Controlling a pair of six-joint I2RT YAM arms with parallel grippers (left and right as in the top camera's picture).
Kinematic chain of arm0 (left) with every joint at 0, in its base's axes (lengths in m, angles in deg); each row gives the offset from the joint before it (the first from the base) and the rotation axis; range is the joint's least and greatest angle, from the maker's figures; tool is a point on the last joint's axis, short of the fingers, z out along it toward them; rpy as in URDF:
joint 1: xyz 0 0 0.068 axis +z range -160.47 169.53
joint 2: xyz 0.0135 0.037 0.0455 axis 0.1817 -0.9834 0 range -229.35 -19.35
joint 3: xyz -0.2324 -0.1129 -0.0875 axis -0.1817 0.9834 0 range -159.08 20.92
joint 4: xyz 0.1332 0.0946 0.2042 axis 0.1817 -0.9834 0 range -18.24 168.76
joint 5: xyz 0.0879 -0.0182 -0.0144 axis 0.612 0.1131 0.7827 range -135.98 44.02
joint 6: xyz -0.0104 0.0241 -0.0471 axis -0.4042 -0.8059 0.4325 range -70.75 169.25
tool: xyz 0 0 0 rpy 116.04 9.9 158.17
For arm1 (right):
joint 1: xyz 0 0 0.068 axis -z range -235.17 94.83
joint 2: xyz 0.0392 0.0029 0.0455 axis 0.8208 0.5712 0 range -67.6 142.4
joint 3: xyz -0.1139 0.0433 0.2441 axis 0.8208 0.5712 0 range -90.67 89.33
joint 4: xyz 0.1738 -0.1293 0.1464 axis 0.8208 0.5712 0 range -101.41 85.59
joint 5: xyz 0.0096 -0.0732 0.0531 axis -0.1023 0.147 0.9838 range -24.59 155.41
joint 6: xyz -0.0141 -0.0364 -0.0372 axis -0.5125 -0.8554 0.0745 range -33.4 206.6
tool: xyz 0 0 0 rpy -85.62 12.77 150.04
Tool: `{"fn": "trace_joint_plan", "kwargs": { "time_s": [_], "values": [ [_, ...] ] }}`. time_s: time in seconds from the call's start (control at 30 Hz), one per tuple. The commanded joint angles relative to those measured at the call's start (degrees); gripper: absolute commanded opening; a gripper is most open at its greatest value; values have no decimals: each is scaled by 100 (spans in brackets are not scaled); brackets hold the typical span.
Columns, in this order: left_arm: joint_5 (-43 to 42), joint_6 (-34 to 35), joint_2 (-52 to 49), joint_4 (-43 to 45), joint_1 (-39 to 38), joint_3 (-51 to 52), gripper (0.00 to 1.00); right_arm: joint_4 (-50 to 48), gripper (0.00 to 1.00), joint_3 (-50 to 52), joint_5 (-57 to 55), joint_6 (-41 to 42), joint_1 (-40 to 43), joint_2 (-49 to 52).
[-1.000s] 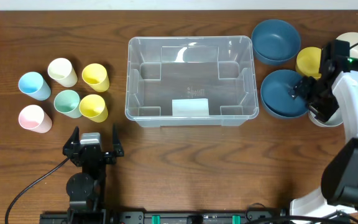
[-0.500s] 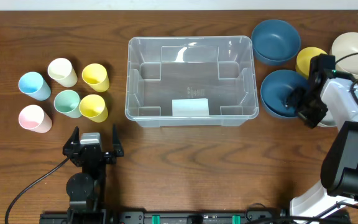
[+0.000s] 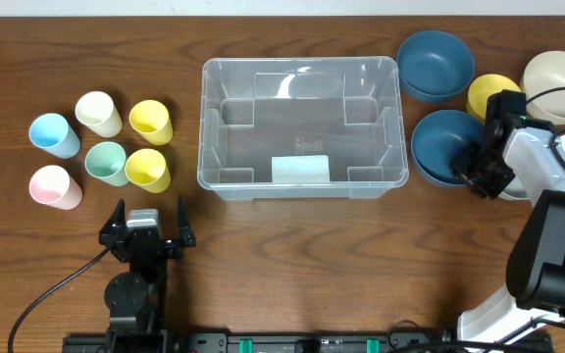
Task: Pack container
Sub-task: 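Reach the right gripper to the front teal bowl and grip its rim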
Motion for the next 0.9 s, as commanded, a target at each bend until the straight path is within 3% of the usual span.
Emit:
{"fn": "trace_joint_plan", "kwargs": {
  "time_s": [0.0,0.17,0.5,0.87],
  "values": [
    [129,-96,28,-186,26,131,98,-7,20,20,-46,-144,0,22],
    [131,-96,28,-186,26,131,98,0,1,20,-103,-317,0,22],
    [131,-96,28,-186,26,131,98,44,1,13,-170,-535,2,-225],
    [131,-96,28,-186,26,131,98,415,1,-273,-284,-846,66,-1506]
  ]
}}
